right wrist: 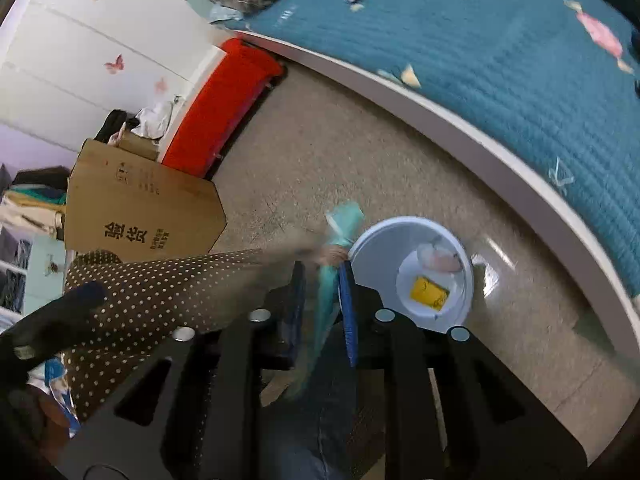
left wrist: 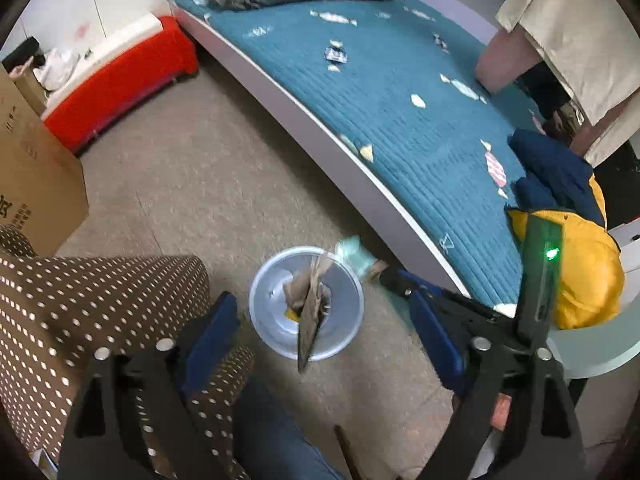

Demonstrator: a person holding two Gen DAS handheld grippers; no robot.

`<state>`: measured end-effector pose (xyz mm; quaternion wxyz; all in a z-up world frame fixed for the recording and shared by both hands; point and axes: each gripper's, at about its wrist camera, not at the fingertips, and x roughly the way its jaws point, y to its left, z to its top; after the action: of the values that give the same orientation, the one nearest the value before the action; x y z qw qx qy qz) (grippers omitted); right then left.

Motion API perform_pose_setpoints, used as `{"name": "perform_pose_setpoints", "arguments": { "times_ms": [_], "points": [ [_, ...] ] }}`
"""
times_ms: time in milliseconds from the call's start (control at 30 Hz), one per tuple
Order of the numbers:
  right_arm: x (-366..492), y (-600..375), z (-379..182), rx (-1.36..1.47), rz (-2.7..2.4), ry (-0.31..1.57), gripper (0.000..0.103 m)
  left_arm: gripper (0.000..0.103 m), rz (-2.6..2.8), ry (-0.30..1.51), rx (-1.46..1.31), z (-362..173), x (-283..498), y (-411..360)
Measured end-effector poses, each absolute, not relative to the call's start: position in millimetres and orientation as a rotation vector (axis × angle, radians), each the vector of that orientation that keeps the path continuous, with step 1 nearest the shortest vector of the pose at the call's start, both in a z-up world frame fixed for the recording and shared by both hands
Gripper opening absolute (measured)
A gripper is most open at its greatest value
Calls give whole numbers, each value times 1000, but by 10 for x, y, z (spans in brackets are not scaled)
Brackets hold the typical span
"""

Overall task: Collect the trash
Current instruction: 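Carry newspaper and teal wrapper to the wastebasket and release both, then return both tools over the table toward the remaining trash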

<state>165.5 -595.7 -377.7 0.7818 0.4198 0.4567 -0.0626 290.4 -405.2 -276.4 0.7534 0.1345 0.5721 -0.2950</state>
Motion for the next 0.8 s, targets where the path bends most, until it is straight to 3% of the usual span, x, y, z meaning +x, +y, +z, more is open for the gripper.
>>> {"name": "perform_pose_setpoints", "arguments": {
  "times_ms": [33,133,267,533,800],
  "points": [
    [1634,-5964,-3806,917,-140,987,68,86,-641,1249,294,-2755,2910,-4040],
    [1557,-5949,-3820,921,-143,986,73,86,-619,1233,283,-2695,2896,-3947],
    [1416,-5927,-3754,910,-175,979,96,86,-608,1203,267,-2593,2821,-3809],
    [1199,-5739,-3372,830,-224,948,97,90,-618,1066,207,-2148,2507,-3395],
    [980,-5357,-2624,753,-190,824,97,92,-601,894,166,-1666,2083,-2885]
  ]
}}
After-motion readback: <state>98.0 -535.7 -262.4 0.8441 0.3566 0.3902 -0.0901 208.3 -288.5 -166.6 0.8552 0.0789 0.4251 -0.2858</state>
